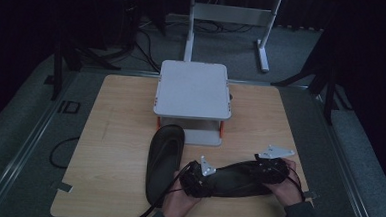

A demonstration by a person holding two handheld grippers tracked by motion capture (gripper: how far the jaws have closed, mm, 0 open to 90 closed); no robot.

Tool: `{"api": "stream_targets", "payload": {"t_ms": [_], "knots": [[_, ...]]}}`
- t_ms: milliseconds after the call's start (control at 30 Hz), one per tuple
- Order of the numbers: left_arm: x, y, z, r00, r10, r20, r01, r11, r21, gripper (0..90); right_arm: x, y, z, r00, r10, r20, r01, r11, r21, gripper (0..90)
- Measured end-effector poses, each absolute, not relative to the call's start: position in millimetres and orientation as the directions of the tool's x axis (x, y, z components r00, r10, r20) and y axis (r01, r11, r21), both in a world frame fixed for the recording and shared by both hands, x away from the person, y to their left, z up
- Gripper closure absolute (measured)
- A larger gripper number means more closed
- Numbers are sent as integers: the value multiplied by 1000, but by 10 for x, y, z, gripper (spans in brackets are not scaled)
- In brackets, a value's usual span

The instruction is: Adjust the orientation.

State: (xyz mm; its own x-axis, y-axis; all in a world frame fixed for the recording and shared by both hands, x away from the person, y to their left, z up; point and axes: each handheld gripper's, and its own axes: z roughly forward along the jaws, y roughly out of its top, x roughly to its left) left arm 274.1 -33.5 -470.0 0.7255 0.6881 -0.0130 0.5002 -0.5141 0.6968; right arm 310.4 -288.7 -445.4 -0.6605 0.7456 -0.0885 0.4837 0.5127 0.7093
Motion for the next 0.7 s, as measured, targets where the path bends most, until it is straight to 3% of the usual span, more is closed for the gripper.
{"api": "stream_targets", "payload": {"t_ms": [433,567,667,700], "knots": [[3144,-827,-4611,804,595,10,390,-539,747,460,2634,-3286,-4388,-584,812,-3,503,365,784,321],[3231,-940,-4658,807,591,17,390,-553,736,514,2534,-3356,-4463,-560,828,2,527,354,773,312],[3245,-969,-4671,810,586,15,393,-562,728,631,2527,-3376,-4513,-557,831,10,537,351,767,313],[3236,-977,-4677,816,578,27,389,-582,714,631,2530,-3380,-4538,-553,833,14,546,349,762,313]]}}
